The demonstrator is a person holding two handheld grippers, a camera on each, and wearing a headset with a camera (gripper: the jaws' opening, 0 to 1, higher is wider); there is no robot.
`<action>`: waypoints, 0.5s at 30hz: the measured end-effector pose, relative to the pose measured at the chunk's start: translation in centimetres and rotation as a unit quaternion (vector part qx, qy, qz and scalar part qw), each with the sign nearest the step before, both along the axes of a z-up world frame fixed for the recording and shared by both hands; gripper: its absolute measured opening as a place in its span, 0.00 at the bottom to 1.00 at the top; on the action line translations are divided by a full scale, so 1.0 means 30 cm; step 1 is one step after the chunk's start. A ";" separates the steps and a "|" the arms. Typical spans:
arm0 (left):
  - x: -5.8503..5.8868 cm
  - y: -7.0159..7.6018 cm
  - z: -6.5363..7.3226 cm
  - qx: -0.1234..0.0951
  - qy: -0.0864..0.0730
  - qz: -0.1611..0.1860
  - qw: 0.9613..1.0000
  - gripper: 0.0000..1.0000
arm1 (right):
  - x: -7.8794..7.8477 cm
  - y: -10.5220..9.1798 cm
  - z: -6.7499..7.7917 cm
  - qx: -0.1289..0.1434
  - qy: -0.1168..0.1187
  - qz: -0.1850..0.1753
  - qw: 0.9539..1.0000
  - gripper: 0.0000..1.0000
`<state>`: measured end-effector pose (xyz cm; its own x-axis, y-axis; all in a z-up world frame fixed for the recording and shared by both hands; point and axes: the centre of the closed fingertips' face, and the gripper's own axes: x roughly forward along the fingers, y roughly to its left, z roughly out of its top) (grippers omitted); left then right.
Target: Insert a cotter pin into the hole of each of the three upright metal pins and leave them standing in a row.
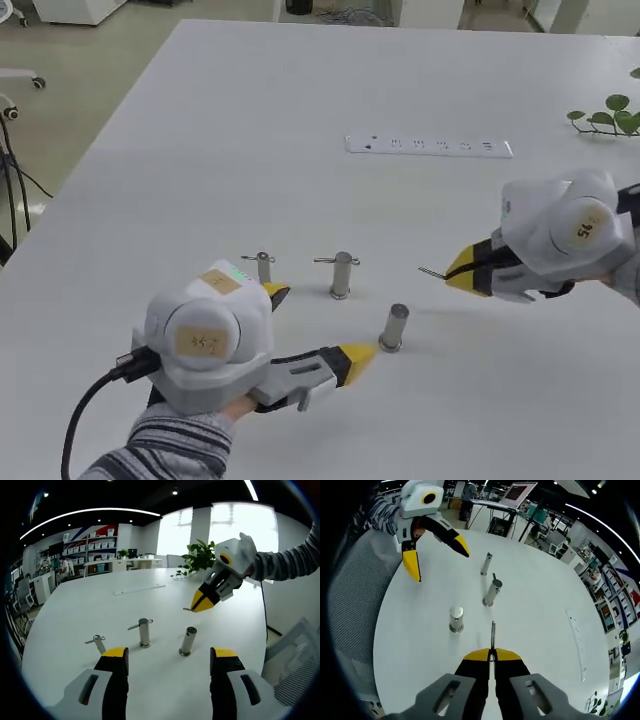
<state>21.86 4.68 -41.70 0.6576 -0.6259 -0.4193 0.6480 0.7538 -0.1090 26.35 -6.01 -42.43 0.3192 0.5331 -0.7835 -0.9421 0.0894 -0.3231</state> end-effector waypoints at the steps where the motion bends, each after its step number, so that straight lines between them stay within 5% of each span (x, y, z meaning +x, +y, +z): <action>1: -0.003 -0.009 0.006 -0.005 0.002 -0.004 1.000 0.61 | -0.010 0.009 0.006 0.000 -0.002 0.006 1.000 0.00; 7: -0.010 -0.041 0.027 -0.016 0.010 -0.019 1.000 0.50 | -0.076 0.072 0.039 0.003 -0.022 0.044 0.999 0.00; 11: -0.015 -0.062 0.045 -0.055 0.037 -0.019 0.998 0.42 | -0.113 0.105 0.041 -0.002 -0.038 0.075 0.996 0.00; 15: -0.022 -0.079 0.054 -0.067 0.044 -0.027 0.996 0.37 | -0.145 0.131 0.049 0.004 -0.042 0.093 0.995 0.00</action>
<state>21.20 2.31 -40.08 0.5861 -0.7134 -0.3840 0.6707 0.6932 -0.2641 22.00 -2.07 -40.97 0.2786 0.5952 -0.7537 -0.9121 -0.0819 -0.4017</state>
